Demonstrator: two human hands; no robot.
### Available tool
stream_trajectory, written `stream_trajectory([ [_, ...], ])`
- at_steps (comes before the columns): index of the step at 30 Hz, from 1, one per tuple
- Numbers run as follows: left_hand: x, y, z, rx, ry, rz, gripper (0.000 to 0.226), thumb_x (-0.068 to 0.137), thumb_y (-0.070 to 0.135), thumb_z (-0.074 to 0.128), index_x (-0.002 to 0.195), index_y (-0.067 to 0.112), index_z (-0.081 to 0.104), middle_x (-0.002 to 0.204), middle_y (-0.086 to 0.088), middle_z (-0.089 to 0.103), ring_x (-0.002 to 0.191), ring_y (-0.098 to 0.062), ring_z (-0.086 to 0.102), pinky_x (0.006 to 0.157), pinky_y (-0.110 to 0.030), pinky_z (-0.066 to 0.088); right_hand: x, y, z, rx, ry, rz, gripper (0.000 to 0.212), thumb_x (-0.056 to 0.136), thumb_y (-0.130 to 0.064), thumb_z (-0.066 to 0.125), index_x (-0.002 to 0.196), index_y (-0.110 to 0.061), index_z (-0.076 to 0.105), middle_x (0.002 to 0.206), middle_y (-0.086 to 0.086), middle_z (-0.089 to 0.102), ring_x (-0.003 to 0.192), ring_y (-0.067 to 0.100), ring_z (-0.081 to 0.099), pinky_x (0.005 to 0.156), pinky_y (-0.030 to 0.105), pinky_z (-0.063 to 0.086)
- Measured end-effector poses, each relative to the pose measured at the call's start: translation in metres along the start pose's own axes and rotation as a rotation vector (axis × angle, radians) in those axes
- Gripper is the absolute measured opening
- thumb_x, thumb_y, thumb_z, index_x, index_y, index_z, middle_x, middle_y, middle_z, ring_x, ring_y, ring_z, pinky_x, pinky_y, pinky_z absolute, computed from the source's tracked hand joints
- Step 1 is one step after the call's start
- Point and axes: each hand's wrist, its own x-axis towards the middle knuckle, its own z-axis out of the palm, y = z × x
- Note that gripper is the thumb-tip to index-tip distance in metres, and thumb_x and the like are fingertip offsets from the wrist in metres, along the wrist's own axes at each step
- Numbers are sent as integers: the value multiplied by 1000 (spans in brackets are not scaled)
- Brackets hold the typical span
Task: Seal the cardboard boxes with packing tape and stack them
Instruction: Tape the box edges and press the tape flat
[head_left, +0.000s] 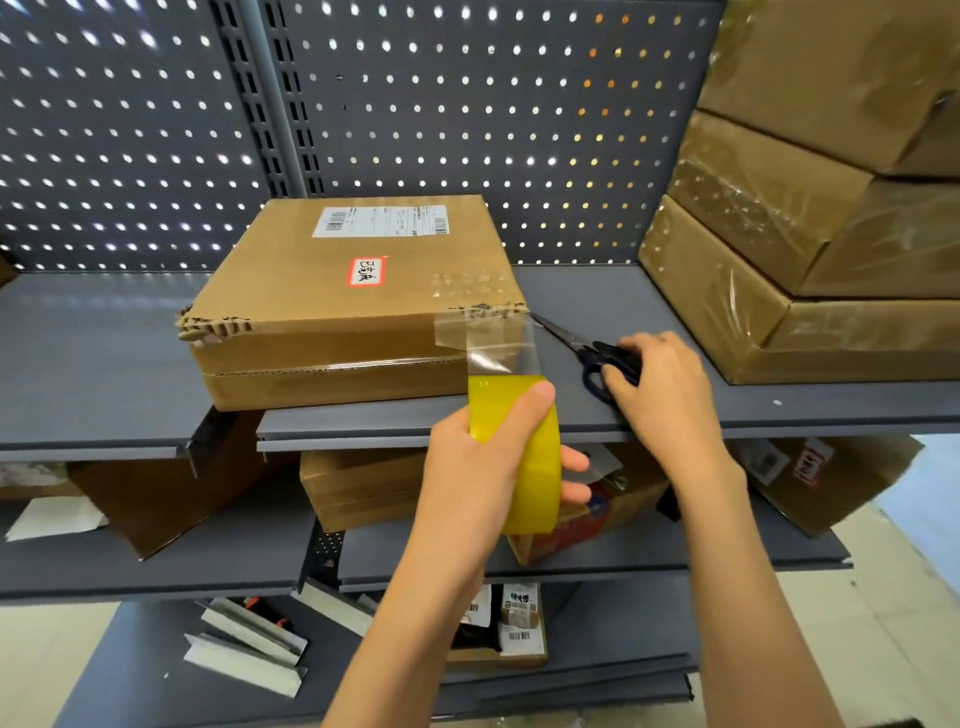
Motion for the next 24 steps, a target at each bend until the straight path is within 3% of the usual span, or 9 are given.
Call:
stream_trajectory([
  [7,-1,0,0,5,7,-1,18,89,32,58,88,14,59,60,-7,69,46,-18,65,44,-21,51,0,1,0,-118,-21,-9,36,96,-28,54,120,0,57,117,18,55,110,31,47,82,32,34],
  [11,0,0,0,0,14,-2,16,89,31,59,89,15,59,60,-7,69,46,-18,65,44,-21,51,-5,7,-4,217,16,-15,27,97,-27,54,117,-10,57,110,8,63,104,25,56,80,32,40],
  [14,0,0,1,-4,16,-2,16,89,30,59,89,14,59,59,-7,69,45,-18,64,43,-21,51,-10,8,-16,515,4,-80,18,88,-26,65,105,-19,62,92,-6,66,79,-2,60,72,17,48],
  [18,1,-1,1,5,22,11,17,89,31,59,89,14,60,60,-7,69,45,-18,64,43,-21,51,-16,8,-21,553,7,-150,24,75,-22,77,97,-20,65,86,-8,68,72,2,60,66,15,47],
  [24,1,-4,0,13,33,27,16,89,31,59,88,14,60,59,-7,69,46,-19,64,45,-23,52,-25,6,-21,586,-13,-135,39,65,-34,84,93,-17,61,77,-10,67,68,5,59,60,13,45],
])
